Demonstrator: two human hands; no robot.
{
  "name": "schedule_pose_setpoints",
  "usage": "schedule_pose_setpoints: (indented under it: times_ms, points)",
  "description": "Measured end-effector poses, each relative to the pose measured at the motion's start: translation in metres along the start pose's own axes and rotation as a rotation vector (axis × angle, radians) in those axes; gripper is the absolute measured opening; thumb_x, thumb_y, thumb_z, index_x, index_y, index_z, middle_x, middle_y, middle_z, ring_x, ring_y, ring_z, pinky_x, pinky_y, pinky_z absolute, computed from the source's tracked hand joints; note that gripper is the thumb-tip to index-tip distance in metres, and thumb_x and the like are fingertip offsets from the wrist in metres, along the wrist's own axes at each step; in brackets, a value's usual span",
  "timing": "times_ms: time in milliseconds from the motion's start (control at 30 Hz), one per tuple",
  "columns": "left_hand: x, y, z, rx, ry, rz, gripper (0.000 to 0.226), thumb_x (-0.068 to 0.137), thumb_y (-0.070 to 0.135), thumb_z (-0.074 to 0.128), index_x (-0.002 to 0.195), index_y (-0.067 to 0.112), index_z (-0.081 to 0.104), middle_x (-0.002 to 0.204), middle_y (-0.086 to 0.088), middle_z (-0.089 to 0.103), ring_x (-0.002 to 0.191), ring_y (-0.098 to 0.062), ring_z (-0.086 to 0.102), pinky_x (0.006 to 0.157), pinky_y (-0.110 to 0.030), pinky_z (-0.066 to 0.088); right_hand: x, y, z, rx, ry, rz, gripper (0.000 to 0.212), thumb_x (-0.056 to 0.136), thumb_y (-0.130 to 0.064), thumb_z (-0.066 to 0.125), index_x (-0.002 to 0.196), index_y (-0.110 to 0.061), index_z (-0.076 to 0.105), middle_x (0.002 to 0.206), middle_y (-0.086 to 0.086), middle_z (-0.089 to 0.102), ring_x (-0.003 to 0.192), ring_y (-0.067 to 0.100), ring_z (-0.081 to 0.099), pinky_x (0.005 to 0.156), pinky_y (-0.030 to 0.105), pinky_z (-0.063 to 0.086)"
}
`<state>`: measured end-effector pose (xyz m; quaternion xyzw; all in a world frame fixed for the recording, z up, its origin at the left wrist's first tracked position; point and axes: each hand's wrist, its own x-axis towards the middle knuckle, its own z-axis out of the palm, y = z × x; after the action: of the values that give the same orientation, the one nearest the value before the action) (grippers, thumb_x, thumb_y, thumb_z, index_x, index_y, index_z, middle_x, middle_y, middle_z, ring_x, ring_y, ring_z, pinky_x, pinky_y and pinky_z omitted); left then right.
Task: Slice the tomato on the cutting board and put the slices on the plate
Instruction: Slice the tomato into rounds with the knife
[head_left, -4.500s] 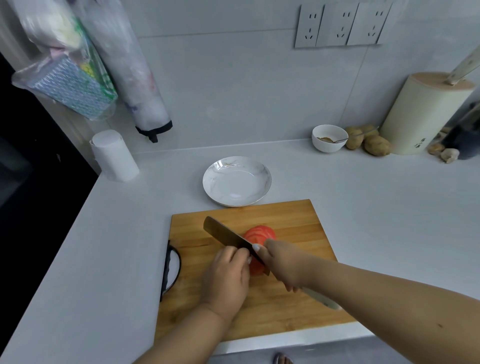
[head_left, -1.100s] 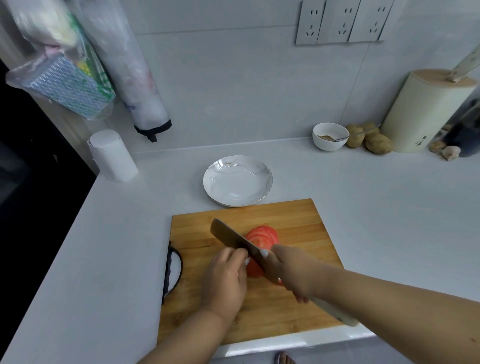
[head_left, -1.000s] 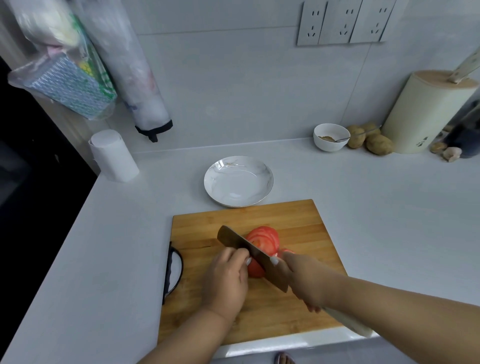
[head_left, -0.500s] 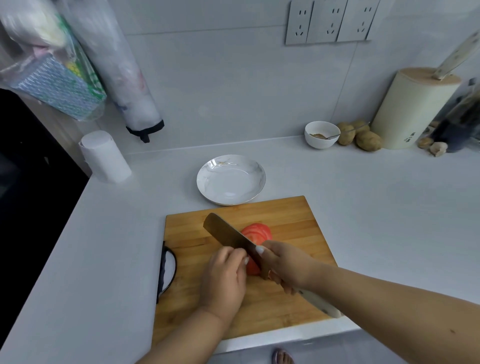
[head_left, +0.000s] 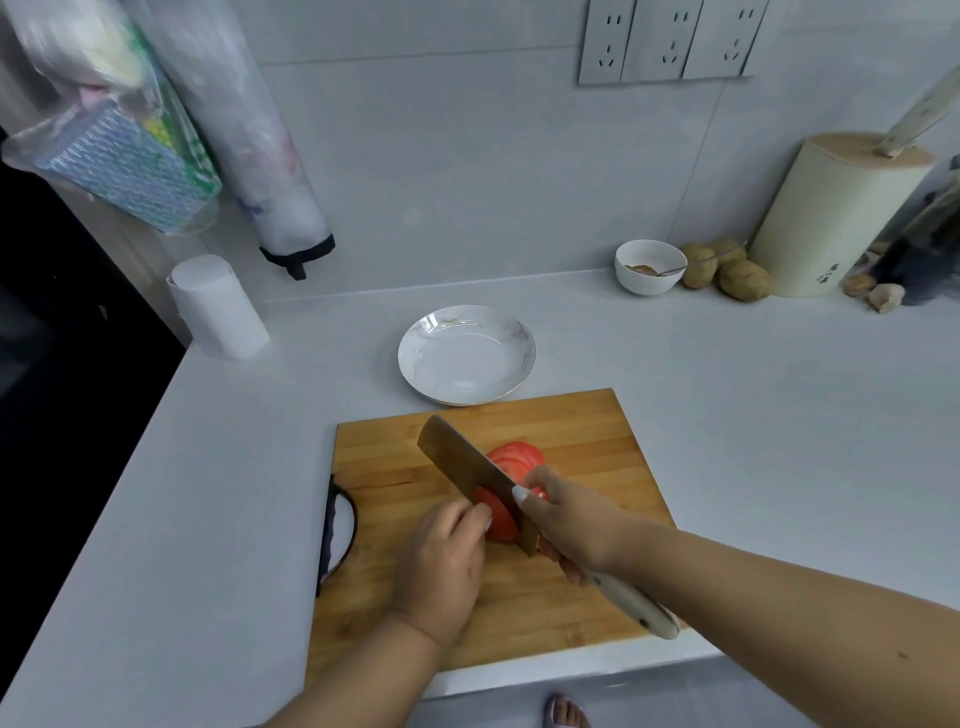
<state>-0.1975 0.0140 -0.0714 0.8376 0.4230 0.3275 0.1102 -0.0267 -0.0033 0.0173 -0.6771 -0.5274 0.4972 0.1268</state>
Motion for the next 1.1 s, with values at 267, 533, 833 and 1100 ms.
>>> schedule_pose_setpoints:
  times_ms: [267,533,833,1100]
  points:
    - [0.003,-0.005,-0.001,0.071,-0.041,0.048,0.017,0.085,0.016,0.047,0.096,0.016,0.059,0.085,-0.004,0.061,0.076,-0.018,0.053,0.057,-0.028,0.049,-0.008,-0.010,-0.006,-0.071,-0.006,0.025,0.035,0.102,-0.047,0.030,0.091,-0.018,0.046,0.065,0.007,0.055,0.038,0.016,0.050,0.039,0.024,0.042]
    - [0.005,0.002,0.000,0.075,-0.122,-0.095,0.015,0.089,0.018,0.054,0.098,0.014,0.065,0.087,-0.006,0.062,0.076,-0.021,0.059,0.057,-0.030,0.053,-0.041,-0.024,-0.032,-0.096,0.038,0.018,0.050,0.101,-0.049,0.028,0.082,-0.009,0.050,0.057,0.006,0.053,0.035,0.018,0.049,0.045,0.025,0.044]
    - [0.010,0.007,0.000,0.074,-0.161,-0.145,0.032,0.087,0.029,0.036,0.096,0.015,0.064,0.083,-0.006,0.058,0.071,-0.020,0.056,0.051,-0.033,0.051,-0.061,-0.024,-0.031,-0.151,-0.003,0.066,0.049,0.100,-0.051,0.028,0.073,-0.016,0.047,0.061,0.005,0.054,0.039,0.017,0.051,0.046,0.026,0.046]
    - [0.008,0.004,0.002,0.057,-0.145,-0.155,0.029,0.085,0.026,0.039,0.099,0.015,0.062,0.086,-0.006,0.059,0.074,-0.022,0.056,0.055,-0.035,0.052,-0.059,-0.025,-0.027,-0.257,-0.019,0.083,0.044,0.100,-0.054,0.021,0.078,-0.024,0.045,0.070,0.006,0.056,0.042,0.015,0.053,0.046,0.023,0.047]
